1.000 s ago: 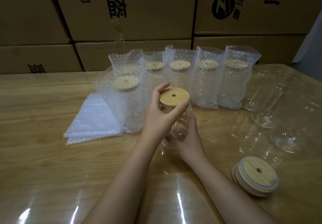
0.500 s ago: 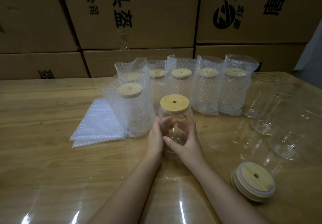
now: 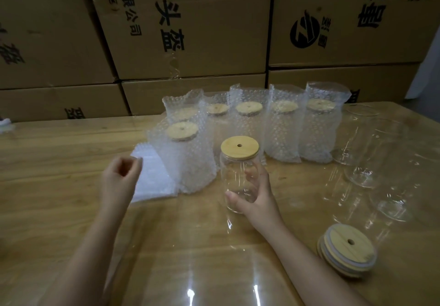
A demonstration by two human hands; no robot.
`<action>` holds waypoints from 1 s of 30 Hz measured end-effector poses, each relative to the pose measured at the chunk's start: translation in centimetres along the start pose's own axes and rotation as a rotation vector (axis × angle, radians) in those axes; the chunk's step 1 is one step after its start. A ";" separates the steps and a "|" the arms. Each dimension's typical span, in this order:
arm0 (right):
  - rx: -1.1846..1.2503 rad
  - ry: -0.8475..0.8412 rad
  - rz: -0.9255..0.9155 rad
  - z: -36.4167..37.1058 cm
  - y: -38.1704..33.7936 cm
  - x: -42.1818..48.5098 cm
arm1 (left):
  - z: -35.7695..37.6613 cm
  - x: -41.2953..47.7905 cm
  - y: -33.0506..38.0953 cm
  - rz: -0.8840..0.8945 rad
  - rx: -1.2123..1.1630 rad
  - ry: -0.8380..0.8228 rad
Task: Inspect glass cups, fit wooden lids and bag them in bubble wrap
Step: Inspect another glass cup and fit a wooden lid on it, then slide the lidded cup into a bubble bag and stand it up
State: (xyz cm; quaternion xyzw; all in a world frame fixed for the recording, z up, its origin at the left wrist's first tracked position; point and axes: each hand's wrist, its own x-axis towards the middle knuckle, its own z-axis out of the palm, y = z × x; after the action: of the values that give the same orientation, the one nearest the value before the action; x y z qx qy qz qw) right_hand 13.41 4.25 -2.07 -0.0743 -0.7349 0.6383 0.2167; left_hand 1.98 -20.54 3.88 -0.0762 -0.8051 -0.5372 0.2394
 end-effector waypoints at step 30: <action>-0.015 0.239 -0.169 0.0 -1.5 -1.0 | -4.6 0.8 12.3 0.654 0.368 0.221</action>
State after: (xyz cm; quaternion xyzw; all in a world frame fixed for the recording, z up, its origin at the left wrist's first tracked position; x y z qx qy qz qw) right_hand 14.59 3.58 -0.86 -0.0889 -0.7122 0.5990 0.3551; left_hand 7.39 -19.71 15.87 -0.2261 -0.7906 -0.2839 0.4932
